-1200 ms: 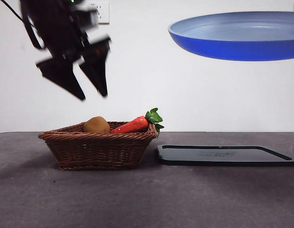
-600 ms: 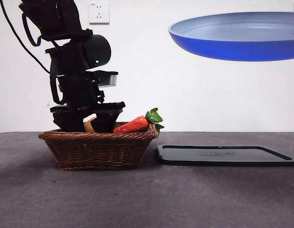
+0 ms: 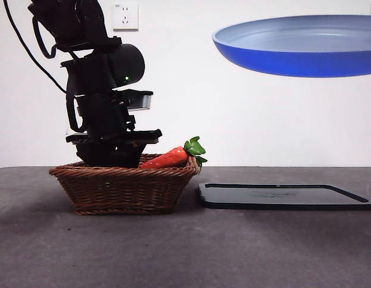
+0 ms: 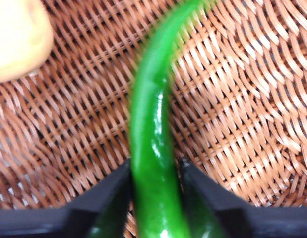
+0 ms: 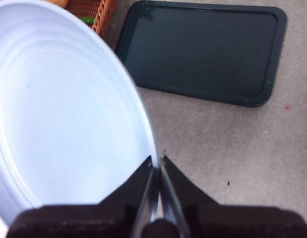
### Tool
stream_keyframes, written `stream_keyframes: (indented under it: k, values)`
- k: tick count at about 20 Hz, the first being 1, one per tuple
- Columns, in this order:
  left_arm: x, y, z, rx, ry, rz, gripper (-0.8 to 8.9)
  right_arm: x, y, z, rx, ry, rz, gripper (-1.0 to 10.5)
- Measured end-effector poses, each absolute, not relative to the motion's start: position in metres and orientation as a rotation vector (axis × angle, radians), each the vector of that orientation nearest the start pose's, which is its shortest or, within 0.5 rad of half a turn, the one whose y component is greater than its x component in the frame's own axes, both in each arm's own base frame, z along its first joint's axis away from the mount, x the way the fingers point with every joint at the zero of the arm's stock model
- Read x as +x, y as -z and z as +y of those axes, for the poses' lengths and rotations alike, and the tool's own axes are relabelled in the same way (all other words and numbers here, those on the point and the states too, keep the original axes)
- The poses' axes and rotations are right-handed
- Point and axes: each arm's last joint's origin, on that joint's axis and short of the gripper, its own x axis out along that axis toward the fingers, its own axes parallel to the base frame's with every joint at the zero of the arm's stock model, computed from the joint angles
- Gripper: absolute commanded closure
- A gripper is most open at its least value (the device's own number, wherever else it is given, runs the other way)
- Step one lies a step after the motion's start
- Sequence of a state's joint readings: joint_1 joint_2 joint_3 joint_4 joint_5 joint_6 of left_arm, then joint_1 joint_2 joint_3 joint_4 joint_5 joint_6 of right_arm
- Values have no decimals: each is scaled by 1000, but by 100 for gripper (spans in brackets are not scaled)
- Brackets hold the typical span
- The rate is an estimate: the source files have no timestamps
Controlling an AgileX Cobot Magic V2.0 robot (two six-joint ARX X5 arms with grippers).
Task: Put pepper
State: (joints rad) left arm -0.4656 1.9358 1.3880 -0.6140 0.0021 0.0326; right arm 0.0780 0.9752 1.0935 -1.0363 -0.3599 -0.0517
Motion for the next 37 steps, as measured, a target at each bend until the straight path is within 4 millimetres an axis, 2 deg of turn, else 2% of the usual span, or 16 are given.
stream_keyframes:
  k: [6,8,11,14,19,21,24,28,34,37]
  values:
    - [350,-187,-176,280,421,1135,703,164,-335,23,82,-430,904,941]
    - [347,-196,-175,271,419,1124,703,165,-335,23,82,-430,905,941]
    - [339,-225,-170,254,425,1053,703,170,-332,23,86,-429,924,941]
    - [325,-256,-164,228,442,1003,703,183,-324,25,98,-424,964,941]
    - [287,-308,-164,169,594,906,703,229,-292,31,193,-435,1089,941]
    - [275,-319,-171,153,679,880,703,244,-276,40,229,-460,1151,941]
    - [261,-316,-192,164,780,911,703,260,-252,61,233,-484,1255,941]
    - [248,-303,-219,234,858,958,703,264,-245,86,226,-533,1256,941]
    - [257,-263,-239,338,809,1071,701,261,-245,92,235,-538,1274,941]
    - [260,-252,-243,350,809,1105,697,261,-245,92,244,-549,1282,941]
